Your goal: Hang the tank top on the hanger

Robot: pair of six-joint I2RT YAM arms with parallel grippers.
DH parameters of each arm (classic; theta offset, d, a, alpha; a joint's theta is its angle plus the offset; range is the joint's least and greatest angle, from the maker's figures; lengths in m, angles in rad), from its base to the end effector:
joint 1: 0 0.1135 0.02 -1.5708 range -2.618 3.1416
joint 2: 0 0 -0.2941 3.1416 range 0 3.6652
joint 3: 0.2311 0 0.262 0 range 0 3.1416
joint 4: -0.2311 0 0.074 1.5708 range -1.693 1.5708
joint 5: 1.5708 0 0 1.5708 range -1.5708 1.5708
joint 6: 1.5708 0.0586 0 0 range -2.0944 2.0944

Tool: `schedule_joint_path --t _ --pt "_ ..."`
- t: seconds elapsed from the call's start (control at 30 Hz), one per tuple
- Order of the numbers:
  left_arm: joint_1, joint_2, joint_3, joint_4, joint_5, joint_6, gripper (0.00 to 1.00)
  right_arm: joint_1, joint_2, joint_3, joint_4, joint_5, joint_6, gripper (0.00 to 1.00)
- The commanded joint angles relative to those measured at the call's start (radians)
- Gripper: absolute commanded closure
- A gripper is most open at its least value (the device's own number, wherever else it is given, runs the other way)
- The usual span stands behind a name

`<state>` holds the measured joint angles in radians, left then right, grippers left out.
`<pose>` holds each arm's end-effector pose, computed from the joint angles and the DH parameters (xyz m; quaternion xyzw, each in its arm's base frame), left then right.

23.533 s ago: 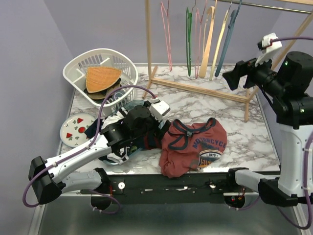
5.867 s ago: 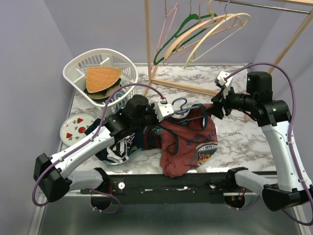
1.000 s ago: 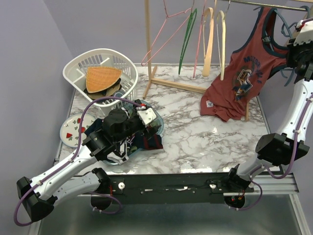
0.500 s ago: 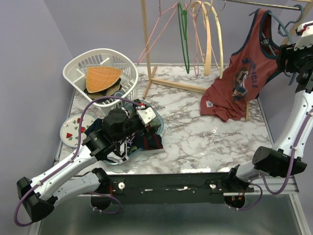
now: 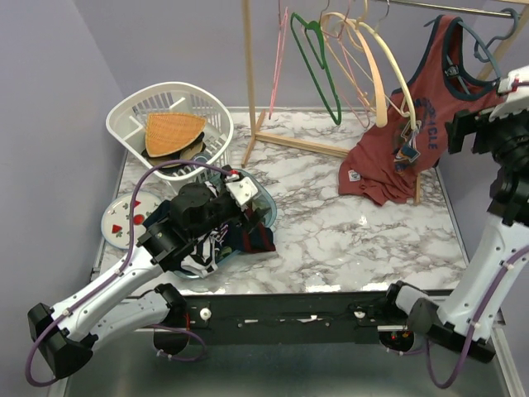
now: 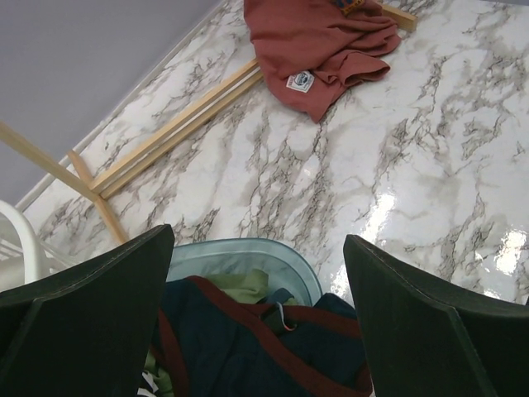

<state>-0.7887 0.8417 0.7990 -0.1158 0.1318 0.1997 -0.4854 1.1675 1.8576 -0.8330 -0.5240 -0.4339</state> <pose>0.1439 -0.1557 0.3611 0.3977 0.6481 -0.2359 0.6051 0.1787 -0.0611 0.5749 -0.1507 0.7341 -0.1052 0.6537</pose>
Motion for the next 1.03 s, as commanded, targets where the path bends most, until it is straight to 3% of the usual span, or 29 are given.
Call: schedule_joint_path --t 0.0,0.2,0.53,1.0 --pt "0.026 -0.012 -0.012 0.045 0.025 -0.069 0.01 0.001 -0.158 -0.201 0.029 -0.123 0.144 0.00" --pt "0.068 -0.006 -0.018 0.059 0.020 -0.151 0.01 0.001 -0.282 -0.477 0.049 -0.245 0.201 0.00" --pt "0.105 -0.004 -0.038 0.054 -0.029 -0.192 0.01 0.001 -0.430 -0.843 0.176 -0.120 0.273 0.00" --pt "0.106 0.002 -0.041 0.042 -0.043 -0.189 0.01 0.001 -0.499 -0.939 0.215 -0.074 0.281 0.00"
